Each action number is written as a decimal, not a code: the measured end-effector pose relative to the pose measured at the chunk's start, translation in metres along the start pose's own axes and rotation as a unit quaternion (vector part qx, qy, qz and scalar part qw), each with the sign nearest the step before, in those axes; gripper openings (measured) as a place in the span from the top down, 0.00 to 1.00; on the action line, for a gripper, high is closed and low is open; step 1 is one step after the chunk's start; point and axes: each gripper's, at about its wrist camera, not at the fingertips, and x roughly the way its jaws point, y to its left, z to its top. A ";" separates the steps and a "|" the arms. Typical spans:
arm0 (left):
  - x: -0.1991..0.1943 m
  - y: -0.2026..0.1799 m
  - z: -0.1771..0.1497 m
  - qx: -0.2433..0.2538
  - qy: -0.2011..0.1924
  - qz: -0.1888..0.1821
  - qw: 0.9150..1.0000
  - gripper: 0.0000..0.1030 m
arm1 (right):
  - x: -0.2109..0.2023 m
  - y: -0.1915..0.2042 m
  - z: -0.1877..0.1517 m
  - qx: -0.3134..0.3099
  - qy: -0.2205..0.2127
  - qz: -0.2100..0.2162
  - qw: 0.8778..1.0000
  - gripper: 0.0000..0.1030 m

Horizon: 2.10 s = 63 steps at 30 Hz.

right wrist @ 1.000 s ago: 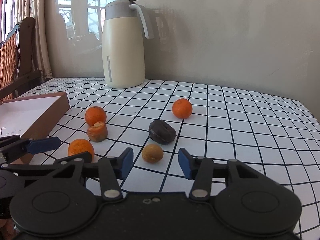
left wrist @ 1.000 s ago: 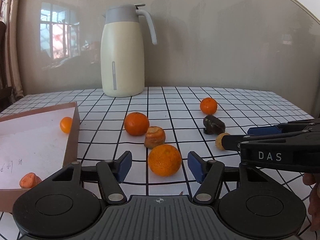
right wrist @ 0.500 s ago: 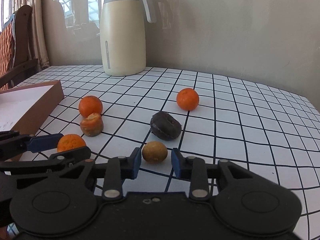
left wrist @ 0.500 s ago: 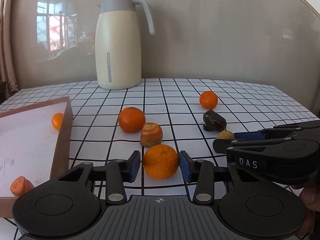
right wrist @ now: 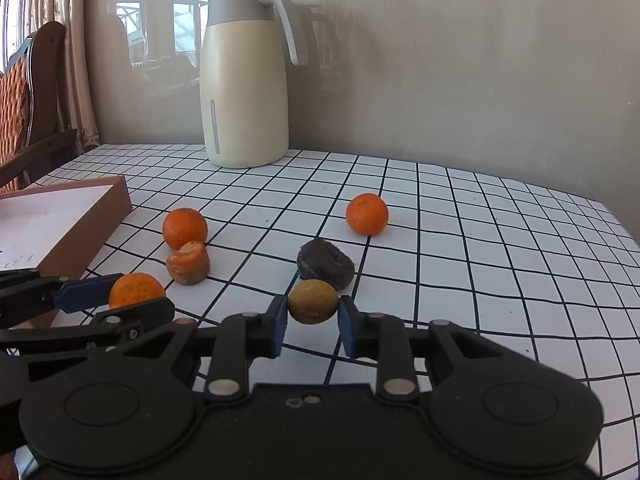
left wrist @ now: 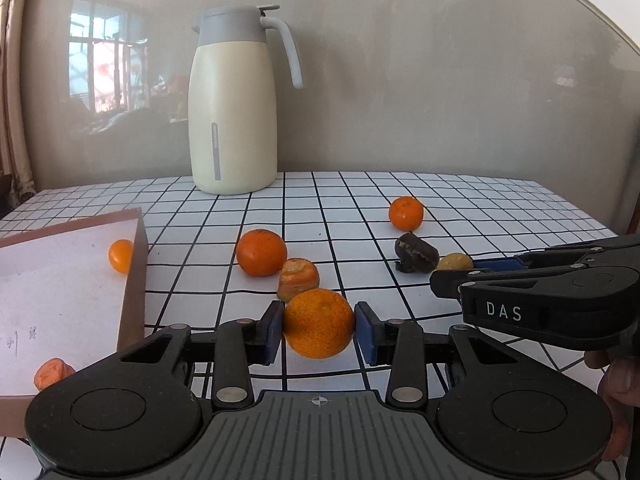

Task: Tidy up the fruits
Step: 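Carry the orange in the left gripper and brown fruit in the right gripper over the box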

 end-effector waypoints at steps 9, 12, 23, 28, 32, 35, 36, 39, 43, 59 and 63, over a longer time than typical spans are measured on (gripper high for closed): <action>-0.037 0.010 0.001 0.005 -0.021 -0.002 1.000 0.62 | -0.041 0.017 0.000 -0.013 -0.030 0.004 0.999 0.82; -0.050 0.015 0.002 0.013 -0.030 0.004 0.999 0.62 | -0.052 0.025 0.001 -0.018 -0.039 0.007 0.999 0.82; -0.098 0.052 -0.006 0.015 -0.048 0.038 0.998 0.62 | -0.085 0.059 -0.009 -0.025 -0.049 0.039 0.998 0.82; -0.118 0.074 -0.019 0.003 -0.041 0.060 0.997 0.62 | -0.091 0.079 -0.013 -0.038 -0.048 0.056 0.997 0.82; -0.134 0.091 -0.023 -0.009 -0.048 0.078 0.996 0.62 | -0.097 0.098 -0.014 -0.052 -0.050 0.075 0.995 0.82; -0.142 0.104 -0.026 -0.015 -0.050 0.091 0.994 0.62 | -0.100 0.114 -0.015 -0.064 -0.052 0.092 0.992 0.82; -0.145 0.109 -0.026 -0.017 -0.051 0.096 0.994 0.62 | -0.100 0.119 -0.015 -0.067 -0.053 0.097 0.992 0.82; -0.150 0.121 -0.027 -0.022 -0.055 0.109 0.992 0.62 | -0.103 0.136 -0.015 -0.079 -0.056 0.114 0.989 0.82; -0.155 0.138 -0.029 -0.034 -0.058 0.124 0.990 0.62 | -0.105 0.156 -0.012 -0.090 -0.062 0.133 0.985 0.82; -0.175 0.186 -0.038 -0.063 -0.070 0.161 0.982 0.62 | -0.100 0.206 -0.001 -0.110 -0.077 0.172 0.976 0.82; -0.179 0.201 -0.035 -0.071 -0.075 0.175 0.979 0.62 | -0.097 0.218 0.005 -0.114 -0.081 0.180 0.974 0.82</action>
